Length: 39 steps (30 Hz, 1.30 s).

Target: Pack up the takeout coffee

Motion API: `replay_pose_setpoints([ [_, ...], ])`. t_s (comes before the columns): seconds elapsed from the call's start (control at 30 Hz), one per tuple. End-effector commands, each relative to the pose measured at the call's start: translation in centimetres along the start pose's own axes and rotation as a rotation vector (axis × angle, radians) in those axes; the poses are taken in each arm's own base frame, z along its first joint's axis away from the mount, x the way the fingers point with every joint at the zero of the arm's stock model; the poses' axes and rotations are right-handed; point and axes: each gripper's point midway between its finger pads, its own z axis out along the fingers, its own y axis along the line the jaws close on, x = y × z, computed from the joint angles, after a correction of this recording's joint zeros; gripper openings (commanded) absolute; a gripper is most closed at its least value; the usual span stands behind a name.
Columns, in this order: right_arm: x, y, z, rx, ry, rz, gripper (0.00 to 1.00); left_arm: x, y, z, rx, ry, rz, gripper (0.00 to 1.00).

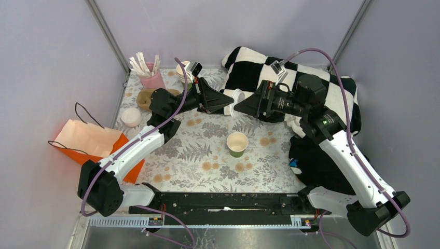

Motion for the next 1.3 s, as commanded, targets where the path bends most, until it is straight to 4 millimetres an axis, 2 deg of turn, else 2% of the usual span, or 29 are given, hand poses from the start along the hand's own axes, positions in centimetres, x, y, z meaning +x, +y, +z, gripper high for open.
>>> replay_pose_setpoints([
  [0.0,-1.4,2.1,-0.1,-0.050,-0.033,-0.082,1.00,0.0,-1.5,0.0,0.043,0.002,0.047,0.00],
  [0.23,-1.6,1.1,0.0,0.014,-0.034,-0.075,1.00,-0.1,-1.5,0.1,0.038,0.001,0.047,0.00],
  [0.57,-1.7,1.2,0.3,0.012,-0.035,-0.076,1.00,-0.2,-1.4,0.2,0.028,-0.001,0.048,0.00],
  [1.27,-1.4,0.7,0.4,0.036,-0.032,-0.065,0.88,-0.2,-1.1,0.2,0.017,-0.001,0.053,0.00],
])
